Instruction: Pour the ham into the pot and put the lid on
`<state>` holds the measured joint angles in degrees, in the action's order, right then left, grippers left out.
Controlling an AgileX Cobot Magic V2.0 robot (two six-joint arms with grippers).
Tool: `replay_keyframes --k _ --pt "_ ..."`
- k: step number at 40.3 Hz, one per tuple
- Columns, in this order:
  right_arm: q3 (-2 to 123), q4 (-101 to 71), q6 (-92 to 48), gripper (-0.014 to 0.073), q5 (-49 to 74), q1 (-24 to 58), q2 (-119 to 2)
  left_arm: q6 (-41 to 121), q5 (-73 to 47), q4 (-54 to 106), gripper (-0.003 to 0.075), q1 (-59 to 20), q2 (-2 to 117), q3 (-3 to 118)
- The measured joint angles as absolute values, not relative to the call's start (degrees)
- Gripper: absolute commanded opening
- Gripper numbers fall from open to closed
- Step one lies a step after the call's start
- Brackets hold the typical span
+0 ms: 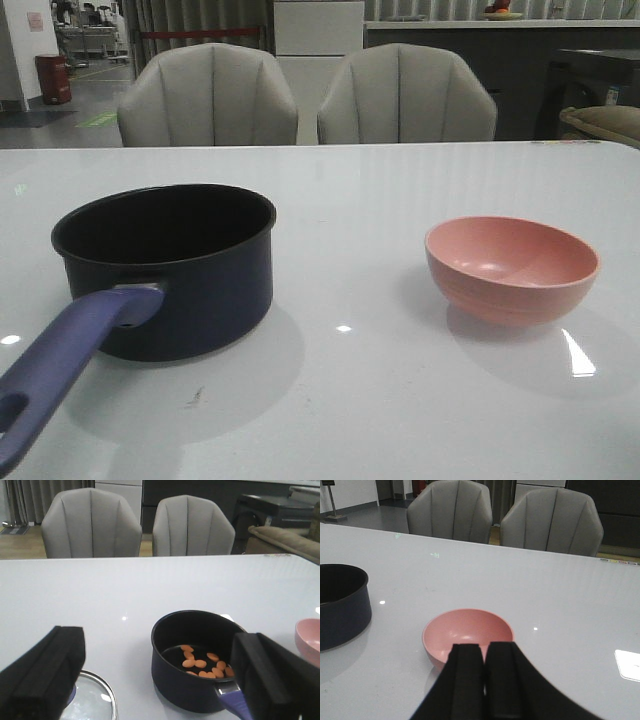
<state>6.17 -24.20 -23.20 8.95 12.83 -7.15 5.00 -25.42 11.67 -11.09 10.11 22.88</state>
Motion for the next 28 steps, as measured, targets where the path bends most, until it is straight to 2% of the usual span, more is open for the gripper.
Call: replay_keyframes --k 4,13,28 --pt "6.17 -24.20 -23.20 0.0150 8.95 12.83 -7.15 5.00 -27.48 11.02 0.0692 -11.09 13.00 25.03" --pt "6.17 -24.31 -23.20 0.0150 8.84 12.83 -7.15 4.90 -31.36 9.94 0.0691 -10.07 23.33 30.13" --pt "6.17 -24.31 -23.20 0.0150 8.92 12.83 -7.15 1.21 -35.90 9.33 0.0691 2.21 45.05 36.95"
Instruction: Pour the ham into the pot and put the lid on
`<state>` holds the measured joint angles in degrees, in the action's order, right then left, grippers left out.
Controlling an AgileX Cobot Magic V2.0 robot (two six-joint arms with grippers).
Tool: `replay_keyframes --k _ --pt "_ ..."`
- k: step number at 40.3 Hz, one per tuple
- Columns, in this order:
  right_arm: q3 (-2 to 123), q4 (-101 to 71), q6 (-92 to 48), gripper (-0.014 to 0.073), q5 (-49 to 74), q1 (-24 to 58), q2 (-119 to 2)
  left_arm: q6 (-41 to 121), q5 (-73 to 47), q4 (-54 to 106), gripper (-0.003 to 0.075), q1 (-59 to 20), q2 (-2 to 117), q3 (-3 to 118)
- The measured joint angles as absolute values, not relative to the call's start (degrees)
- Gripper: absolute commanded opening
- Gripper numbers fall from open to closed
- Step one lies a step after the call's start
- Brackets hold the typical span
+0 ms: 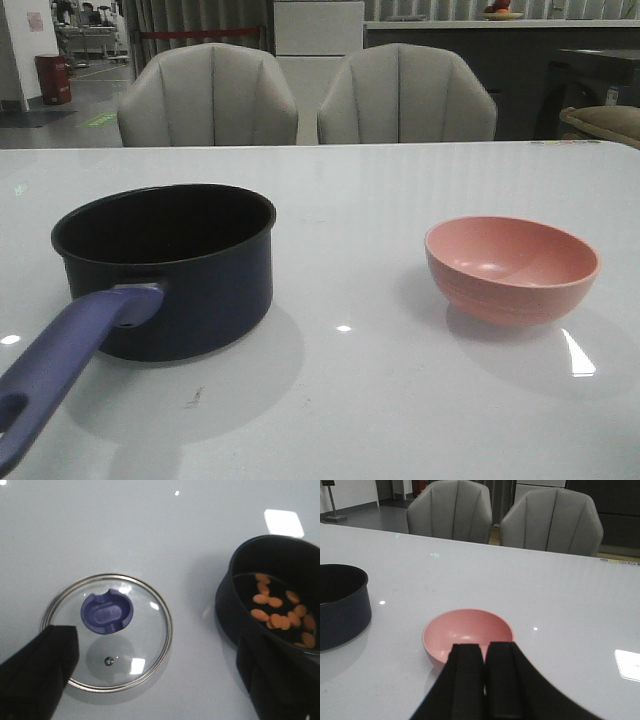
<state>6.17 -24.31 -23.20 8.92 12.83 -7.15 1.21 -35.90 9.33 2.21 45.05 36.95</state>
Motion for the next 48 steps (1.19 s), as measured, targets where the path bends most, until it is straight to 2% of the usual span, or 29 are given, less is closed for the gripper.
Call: replay_keyframes --k 14,25,34,48 --pt "6.17 -24.31 -23.20 0.0150 8.92 12.83 -7.15 1.03 -46.62 9.33 0.0691 8.43 66.67 48.34" --pt "6.17 -24.31 -23.20 0.0150 8.92 12.83 -7.15 1.03 -53.88 9.54 0.0691 8.75 80.09 57.85" --pt "6.17 -24.31 -23.20 0.0150 8.92 12.83 -7.15 1.03 -55.90 8.31 0.0691 8.75 85.93 63.05" --pt "6.17 -24.31 -23.20 0.0150 8.82 12.83 -7.15 1.03 -55.42 7.39 0.0691 8.75 91.42 63.64"
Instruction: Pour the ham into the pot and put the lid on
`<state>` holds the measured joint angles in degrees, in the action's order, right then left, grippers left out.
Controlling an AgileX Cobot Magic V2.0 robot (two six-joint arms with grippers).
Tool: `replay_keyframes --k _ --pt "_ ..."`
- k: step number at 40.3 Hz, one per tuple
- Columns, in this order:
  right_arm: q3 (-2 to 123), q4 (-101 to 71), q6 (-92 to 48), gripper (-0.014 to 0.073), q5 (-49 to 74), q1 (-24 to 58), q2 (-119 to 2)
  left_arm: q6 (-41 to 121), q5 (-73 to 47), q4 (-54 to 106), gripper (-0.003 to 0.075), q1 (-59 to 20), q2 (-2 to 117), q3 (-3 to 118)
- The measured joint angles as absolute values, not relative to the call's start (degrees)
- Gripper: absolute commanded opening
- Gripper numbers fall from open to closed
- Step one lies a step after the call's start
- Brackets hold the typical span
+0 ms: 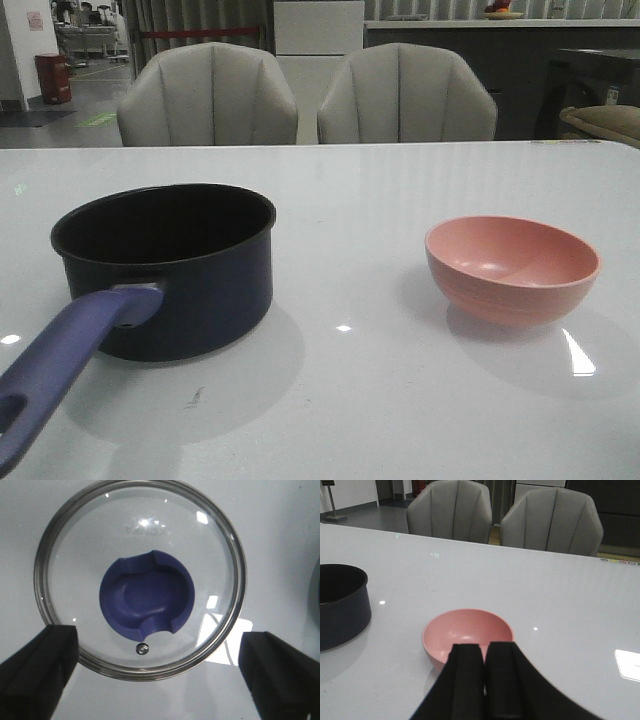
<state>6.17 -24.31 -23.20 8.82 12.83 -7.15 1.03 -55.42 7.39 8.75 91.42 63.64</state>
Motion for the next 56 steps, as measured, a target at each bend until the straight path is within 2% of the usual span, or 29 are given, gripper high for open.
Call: replay_keyframes --k 42,46,56 --pt "6.17 -24.31 -23.20 0.0150 8.82 12.83 -7.15 1.03 -53.18 6.79 0.0687 8.75 103.18 67.10" --pt "6.17 -24.31 -23.20 0.0150 8.82 12.83 -7.15 1.03 -53.18 6.79 0.0628 8.75 103.79 67.10" --pt "6.17 -24.31 -23.20 0.0150 8.82 12.83 -7.15 1.03 -52.95 6.67 0.0374 8.75 103.78 67.10"
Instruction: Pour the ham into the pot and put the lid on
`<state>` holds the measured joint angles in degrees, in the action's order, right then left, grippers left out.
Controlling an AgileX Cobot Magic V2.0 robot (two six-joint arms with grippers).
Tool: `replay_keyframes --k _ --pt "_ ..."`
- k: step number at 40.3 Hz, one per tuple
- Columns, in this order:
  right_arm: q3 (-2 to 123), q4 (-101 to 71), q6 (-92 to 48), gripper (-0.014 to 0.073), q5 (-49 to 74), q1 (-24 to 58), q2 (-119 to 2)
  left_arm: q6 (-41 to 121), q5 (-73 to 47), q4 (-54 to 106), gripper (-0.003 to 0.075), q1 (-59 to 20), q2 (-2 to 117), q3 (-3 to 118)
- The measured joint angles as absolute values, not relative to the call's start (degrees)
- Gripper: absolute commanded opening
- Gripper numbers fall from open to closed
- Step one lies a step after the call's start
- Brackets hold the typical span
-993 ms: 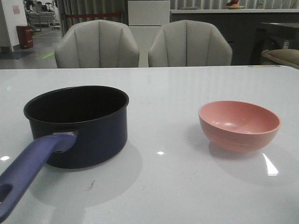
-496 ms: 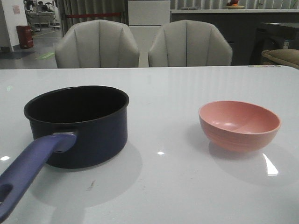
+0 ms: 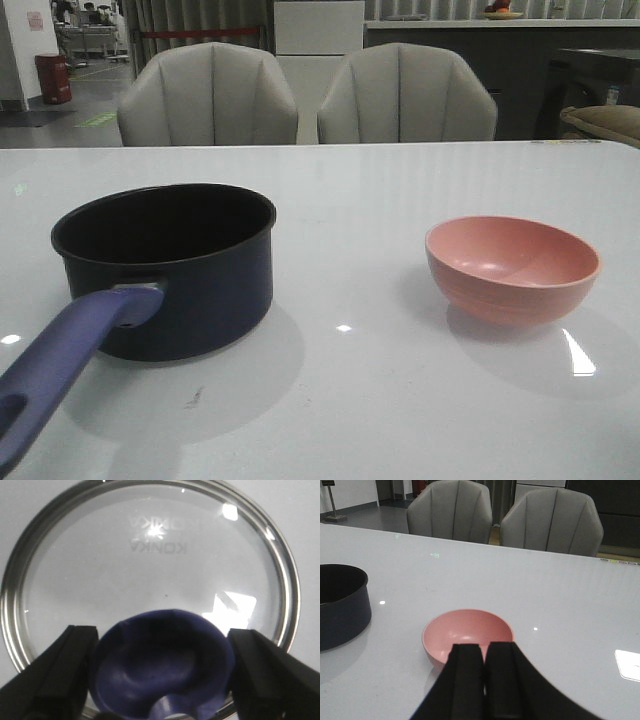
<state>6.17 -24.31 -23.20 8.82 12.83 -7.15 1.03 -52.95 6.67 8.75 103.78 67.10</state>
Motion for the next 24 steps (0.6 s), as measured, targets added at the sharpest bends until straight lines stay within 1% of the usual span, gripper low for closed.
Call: replay_keyframes --k 4,7,24 --pt "6.17 -24.31 -23.20 0.0150 8.82 12.83 -7.15 1.03 -52.95 6.67 0.0316 8.75 103.78 67.26" --pt "6.17 -24.31 -23.20 0.0150 8.82 12.83 -7.15 1.03 -52.95 6.67 0.0297 8.75 103.78 67.36" --pt "6.17 -24.31 -23.20 0.0150 8.82 12.83 -7.15 1.03 -53.05 6.88 0.0296 8.75 103.12 67.38"
